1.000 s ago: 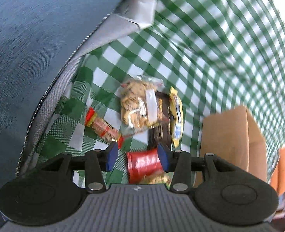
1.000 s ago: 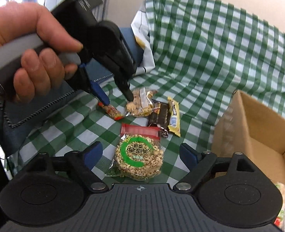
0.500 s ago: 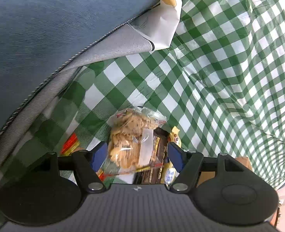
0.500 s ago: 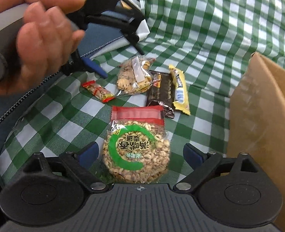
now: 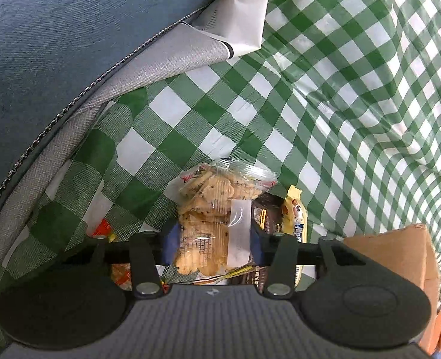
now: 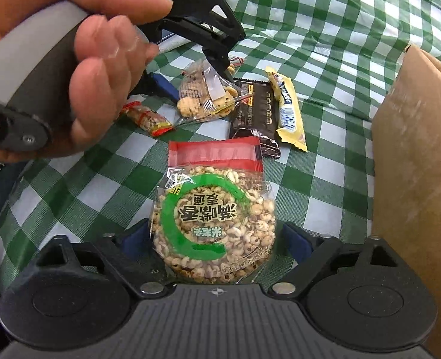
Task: Organize snacks
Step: 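Close the left tool on the clear cookie bag and lift it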
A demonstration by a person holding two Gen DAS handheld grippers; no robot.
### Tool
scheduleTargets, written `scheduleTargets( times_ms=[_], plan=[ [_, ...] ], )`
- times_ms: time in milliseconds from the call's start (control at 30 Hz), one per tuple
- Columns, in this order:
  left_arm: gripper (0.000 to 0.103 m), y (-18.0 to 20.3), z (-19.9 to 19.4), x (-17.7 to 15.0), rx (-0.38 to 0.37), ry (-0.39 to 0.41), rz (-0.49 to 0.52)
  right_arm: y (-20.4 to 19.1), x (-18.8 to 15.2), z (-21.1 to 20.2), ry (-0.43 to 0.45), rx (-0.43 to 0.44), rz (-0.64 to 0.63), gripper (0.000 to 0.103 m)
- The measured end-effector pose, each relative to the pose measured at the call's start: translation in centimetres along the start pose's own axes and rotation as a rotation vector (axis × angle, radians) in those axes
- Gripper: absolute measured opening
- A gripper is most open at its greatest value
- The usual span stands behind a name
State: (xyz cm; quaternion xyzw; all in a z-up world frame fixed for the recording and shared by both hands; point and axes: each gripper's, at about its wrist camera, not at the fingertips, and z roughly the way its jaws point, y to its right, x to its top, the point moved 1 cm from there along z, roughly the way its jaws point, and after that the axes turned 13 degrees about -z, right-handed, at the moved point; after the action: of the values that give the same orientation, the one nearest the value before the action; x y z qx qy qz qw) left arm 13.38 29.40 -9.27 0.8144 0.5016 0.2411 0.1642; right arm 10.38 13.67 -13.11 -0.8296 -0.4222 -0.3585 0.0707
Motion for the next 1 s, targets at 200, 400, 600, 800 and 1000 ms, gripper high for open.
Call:
scheduleTargets(
  times_ms=[200, 400, 600, 800, 1000],
  plan=[
    [0.041, -0.6, -1.5, 0.1, -0.034, 0.004, -0.013, -0.3, -0.1, -0.6, 0.02, -0.027, -0.026, 0.081],
    [0.041, -1.4, -4.5, -0.6, -0.093, 0.007, -0.015, -0.4, 0.3, -2.9, 0.047, -0.041, -0.038, 0.081],
    [0.041, -2.1, -8.9, -2.2, -0.249, -0.007, 0.005, 0.4, 1.9, -7.4, 0.083, -0.023, -0.049, 0.081],
    [0.041, -1.6, -13.0, -5.4, -0.35, 0.011, 0.098, 1.3, 2.3, -12.3, 0.109, -0.077, -0.091, 0.081],
    [0.041, -0.8, -15.4, -8.0, -0.391, 0.038, 0.167, 5.1, 0.5, -18.0, 0.177, -0.135, -0.099, 0.081]
  ],
)
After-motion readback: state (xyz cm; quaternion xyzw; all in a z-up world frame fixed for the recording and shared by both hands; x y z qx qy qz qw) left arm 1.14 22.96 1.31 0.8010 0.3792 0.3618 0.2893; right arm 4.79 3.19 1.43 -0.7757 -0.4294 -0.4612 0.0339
